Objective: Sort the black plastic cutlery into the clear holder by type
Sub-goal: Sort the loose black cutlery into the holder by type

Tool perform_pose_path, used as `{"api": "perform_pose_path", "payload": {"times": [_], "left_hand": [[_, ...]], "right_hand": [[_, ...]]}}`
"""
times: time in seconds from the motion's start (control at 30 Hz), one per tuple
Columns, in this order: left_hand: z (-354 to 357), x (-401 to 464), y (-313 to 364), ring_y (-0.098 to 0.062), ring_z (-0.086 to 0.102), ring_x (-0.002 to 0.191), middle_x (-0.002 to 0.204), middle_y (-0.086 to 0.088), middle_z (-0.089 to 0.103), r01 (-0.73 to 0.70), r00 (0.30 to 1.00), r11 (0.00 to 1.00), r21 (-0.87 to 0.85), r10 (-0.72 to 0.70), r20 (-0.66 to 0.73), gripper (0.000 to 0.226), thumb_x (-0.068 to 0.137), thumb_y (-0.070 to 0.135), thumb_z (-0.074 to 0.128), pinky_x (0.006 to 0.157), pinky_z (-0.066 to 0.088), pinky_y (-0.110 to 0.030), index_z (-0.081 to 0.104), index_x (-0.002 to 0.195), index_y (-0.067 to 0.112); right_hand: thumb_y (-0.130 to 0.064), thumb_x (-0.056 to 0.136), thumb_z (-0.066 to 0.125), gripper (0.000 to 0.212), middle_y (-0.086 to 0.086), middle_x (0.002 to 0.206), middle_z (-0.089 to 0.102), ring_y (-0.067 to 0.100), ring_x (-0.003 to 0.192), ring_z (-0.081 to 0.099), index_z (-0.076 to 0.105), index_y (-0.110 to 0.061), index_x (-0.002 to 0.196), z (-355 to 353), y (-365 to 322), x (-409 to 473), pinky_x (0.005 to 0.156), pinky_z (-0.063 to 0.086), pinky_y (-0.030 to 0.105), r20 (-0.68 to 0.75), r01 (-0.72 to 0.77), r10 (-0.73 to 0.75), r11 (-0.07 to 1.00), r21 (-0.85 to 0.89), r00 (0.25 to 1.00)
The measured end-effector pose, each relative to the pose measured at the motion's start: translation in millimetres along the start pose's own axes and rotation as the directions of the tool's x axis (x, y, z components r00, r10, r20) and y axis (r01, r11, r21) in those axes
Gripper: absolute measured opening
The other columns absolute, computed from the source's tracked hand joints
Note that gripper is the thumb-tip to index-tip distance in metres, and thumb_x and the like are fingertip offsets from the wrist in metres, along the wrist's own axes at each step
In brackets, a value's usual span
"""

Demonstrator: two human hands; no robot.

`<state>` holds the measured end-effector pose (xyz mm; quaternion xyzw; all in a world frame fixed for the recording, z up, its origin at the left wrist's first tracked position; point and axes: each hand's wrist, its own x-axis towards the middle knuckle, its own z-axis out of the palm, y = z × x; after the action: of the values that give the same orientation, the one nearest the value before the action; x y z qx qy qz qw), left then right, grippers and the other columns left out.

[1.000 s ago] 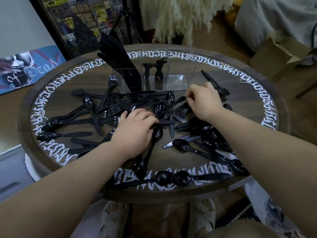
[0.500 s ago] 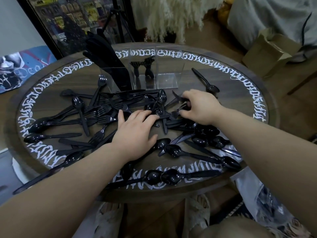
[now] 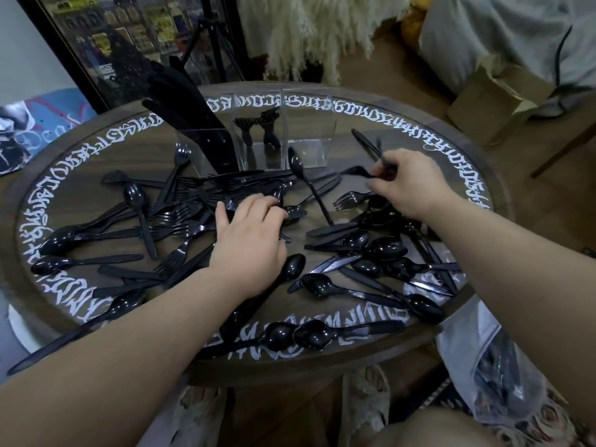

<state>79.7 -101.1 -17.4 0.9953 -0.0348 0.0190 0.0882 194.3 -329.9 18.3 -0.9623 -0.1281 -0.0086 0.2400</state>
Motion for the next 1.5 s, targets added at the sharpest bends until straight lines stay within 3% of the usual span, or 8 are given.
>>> {"api": "perform_pose_path", "payload": {"times": [0.17, 0.53, 0.9, 1.07, 1.2, 1.3, 1.37, 1.5], "left_hand": [[1.4, 20.8, 21.7, -0.026, 0.043, 0.118, 0.121, -0.001, 0.054, -0.09, 0.983, 0.995, -0.037, 0.082, -0.163, 0.027, 0.085, 0.018, 0.057, 0.094, 0.035, -0.043, 0.062, 0.112, 0.016], [15.0, 86.0, 66.4, -0.025, 0.039, 0.123, 0.13, 0.006, 0.057, -0.091, 0.995, 0.996, -0.003, 0.091, 0.04, 0.042, 0.094, 0.042, 0.051, 0.097, 0.034, -0.041, 0.047, 0.134, 0.034], [-28.2, 61.6, 48.0, -0.026, 0.057, 0.104, 0.111, -0.006, 0.062, -0.096, 0.986, 0.966, -0.241, 0.059, -0.158, 0.031, 0.097, 0.024, 0.045, 0.088, 0.045, -0.037, 0.064, 0.12, 0.017], [-57.8, 37.5, 35.5, -0.019, 0.058, 0.082, 0.087, 0.0, 0.06, -0.027, 0.964, 0.941, -0.338, -0.065, -0.259, 0.014, 0.091, 0.021, 0.057, 0.078, 0.046, -0.029, 0.067, 0.095, 0.011], [-75.9, 20.3, 26.5, -0.009, 0.052, 0.072, 0.081, 0.006, 0.059, 0.037, 0.938, 0.906, -0.421, -0.177, -0.298, 0.004, 0.086, 0.018, 0.064, 0.064, 0.033, -0.009, 0.067, 0.089, 0.016], [-84.2, 5.4, 21.6, -0.008, 0.052, 0.069, 0.077, 0.006, 0.06, 0.063, 0.925, 0.871, -0.487, -0.234, -0.3, 0.002, 0.085, 0.019, 0.068, 0.061, 0.033, -0.001, 0.067, 0.085, 0.017], [-87.7, -5.5, 19.6, -0.005, 0.05, 0.064, 0.07, 0.008, 0.057, 0.076, 0.919, 0.848, -0.524, -0.264, -0.294, 0.005, 0.084, 0.018, 0.067, 0.059, 0.034, -0.002, 0.064, 0.08, 0.019], [-87.5, -21.7, 16.9, -0.008, 0.05, 0.069, 0.077, 0.005, 0.057, 0.119, 0.892, 0.808, -0.577, -0.342, -0.295, 0.007, 0.081, 0.016, 0.065, 0.062, 0.034, -0.017, 0.059, 0.076, 0.018]], "right_hand": [[-0.028, 0.092, 0.058, 0.011, 0.003, 0.09, 0.063, 0.029, 0.09, 0.057, 0.054, -0.018, 0.093, -7.6, 10.2, 1.1, 0.076, 0.043, 0.034, 0.012, -0.035, 0.035, 0.999, 0.003, 0.999], [-0.031, 0.099, 0.042, 0.022, 0.014, 0.097, 0.052, 0.032, 0.101, 0.048, 0.056, -0.019, 0.112, -4.9, 31.8, -3.2, 0.082, 0.04, 0.036, 0.078, -0.077, 0.081, 0.996, -0.055, 0.994], [-0.039, 0.092, 0.058, 0.034, 0.004, 0.114, 0.066, 0.027, 0.106, 0.06, 0.059, -0.02, 0.12, -17.8, 13.6, -26.5, 0.086, 0.048, 0.037, 0.018, 0.089, -0.087, 0.991, -0.105, 0.996], [-0.061, 0.091, 0.043, 0.054, 0.0, 0.119, 0.062, 0.026, 0.105, 0.059, 0.042, -0.022, 0.13, -28.5, -8.7, -45.8, 0.082, 0.046, 0.035, 0.01, 0.005, -0.005, 0.999, -0.04, 1.0], [-0.056, 0.098, 0.022, 0.051, -0.007, 0.082, 0.055, 0.03, 0.097, 0.057, 0.042, -0.02, 0.127, -40.2, -27.2, -65.4, 0.074, 0.037, 0.036, 0.048, -0.022, 0.021, 1.0, 0.012, 0.999], [-0.057, 0.097, 0.012, 0.06, 0.003, 0.103, 0.061, 0.031, 0.114, 0.052, 0.048, -0.019, 0.127, -46.2, -45.0, -80.5, 0.092, 0.038, 0.04, 0.1, -0.078, 0.069, 0.993, 0.093, 0.993], [-0.049, 0.101, 0.012, 0.059, 0.01, 0.119, 0.059, 0.032, 0.12, 0.048, 0.053, -0.014, 0.126, -44.7, -54.0, -86.7, 0.091, 0.034, 0.036, 0.103, -0.131, 0.119, 0.984, 0.121, 0.988], [-0.032, 0.103, 0.027, 0.035, 0.006, 0.093, 0.059, 0.028, 0.092, 0.052, 0.055, -0.011, 0.106, -32.5, -62.6, -91.2, 0.071, 0.034, 0.034, 0.02, -0.168, 0.166, 0.976, 0.139, 0.986]]}}
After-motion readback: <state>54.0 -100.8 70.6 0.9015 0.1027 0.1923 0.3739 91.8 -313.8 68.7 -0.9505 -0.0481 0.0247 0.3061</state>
